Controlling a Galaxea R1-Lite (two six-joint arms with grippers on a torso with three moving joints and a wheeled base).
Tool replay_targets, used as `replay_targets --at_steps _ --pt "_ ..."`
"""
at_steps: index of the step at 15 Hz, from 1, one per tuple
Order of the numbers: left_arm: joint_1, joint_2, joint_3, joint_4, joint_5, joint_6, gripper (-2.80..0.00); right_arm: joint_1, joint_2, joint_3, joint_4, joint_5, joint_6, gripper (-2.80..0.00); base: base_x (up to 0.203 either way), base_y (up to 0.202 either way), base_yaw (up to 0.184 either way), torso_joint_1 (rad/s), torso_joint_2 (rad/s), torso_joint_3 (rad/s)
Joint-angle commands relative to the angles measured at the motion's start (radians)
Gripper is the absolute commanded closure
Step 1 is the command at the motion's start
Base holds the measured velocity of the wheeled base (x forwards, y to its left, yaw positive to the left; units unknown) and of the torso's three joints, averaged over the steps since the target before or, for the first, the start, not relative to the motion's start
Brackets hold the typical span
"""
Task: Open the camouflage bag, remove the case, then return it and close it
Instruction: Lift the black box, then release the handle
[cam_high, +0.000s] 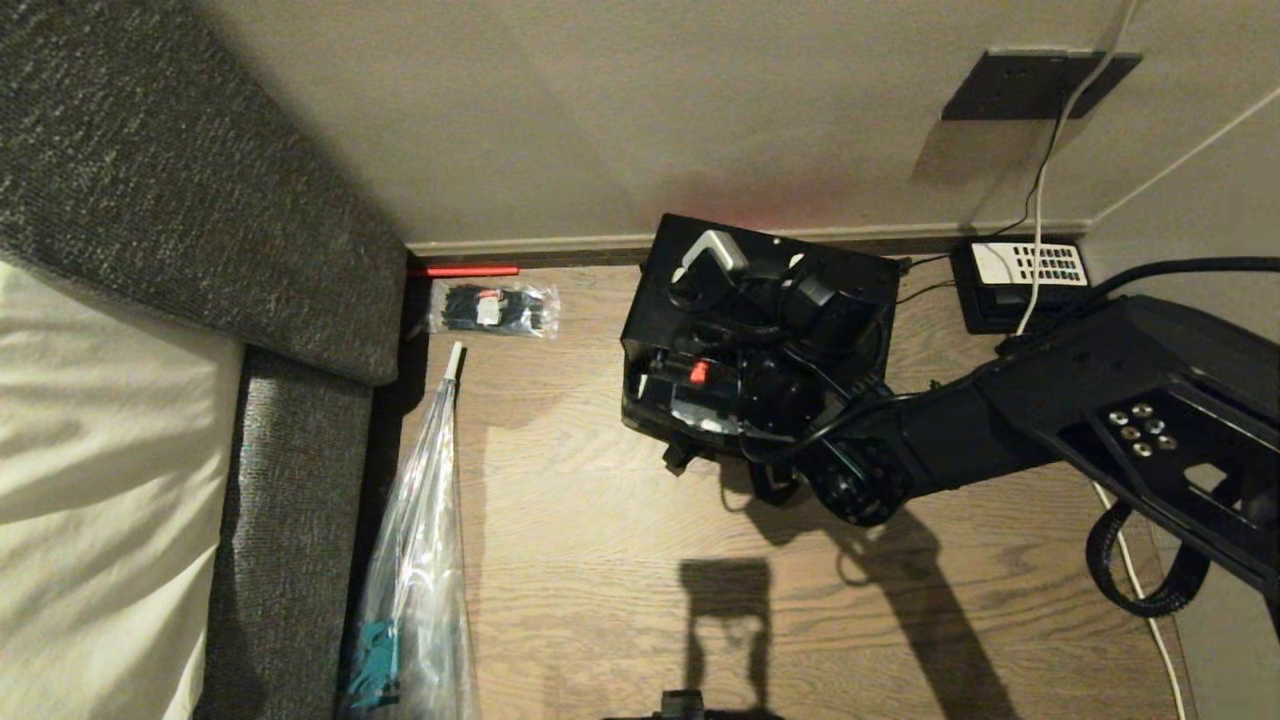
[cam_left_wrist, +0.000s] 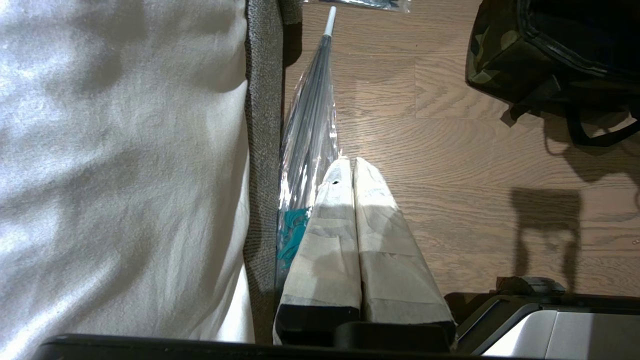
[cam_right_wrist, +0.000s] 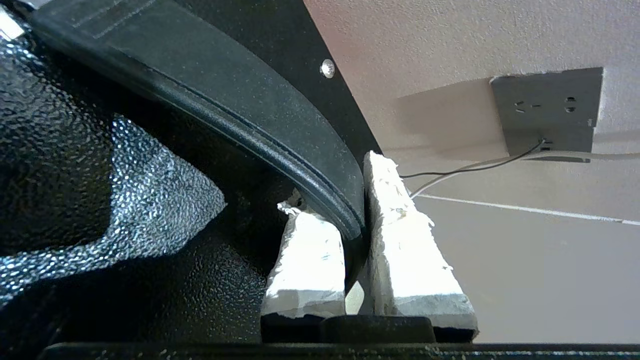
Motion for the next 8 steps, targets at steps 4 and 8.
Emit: replay_targets --at_steps 4,8 --pt "0.000 0.000 0.000 0.000 0.001 0.000 0.00 0.000 -0.056 0.041 0.002 -0.005 -0.007 0.00 0.000 0.000 0.000 0.000 0.00 0.000" --pt "0.000 0.000 0.000 0.000 0.001 0.000 0.00 -0.004 -0.093 0.075 -0.001 -0.007 -0.005 0.00 0.000 0.000 0.000 0.000 0.00 0.000"
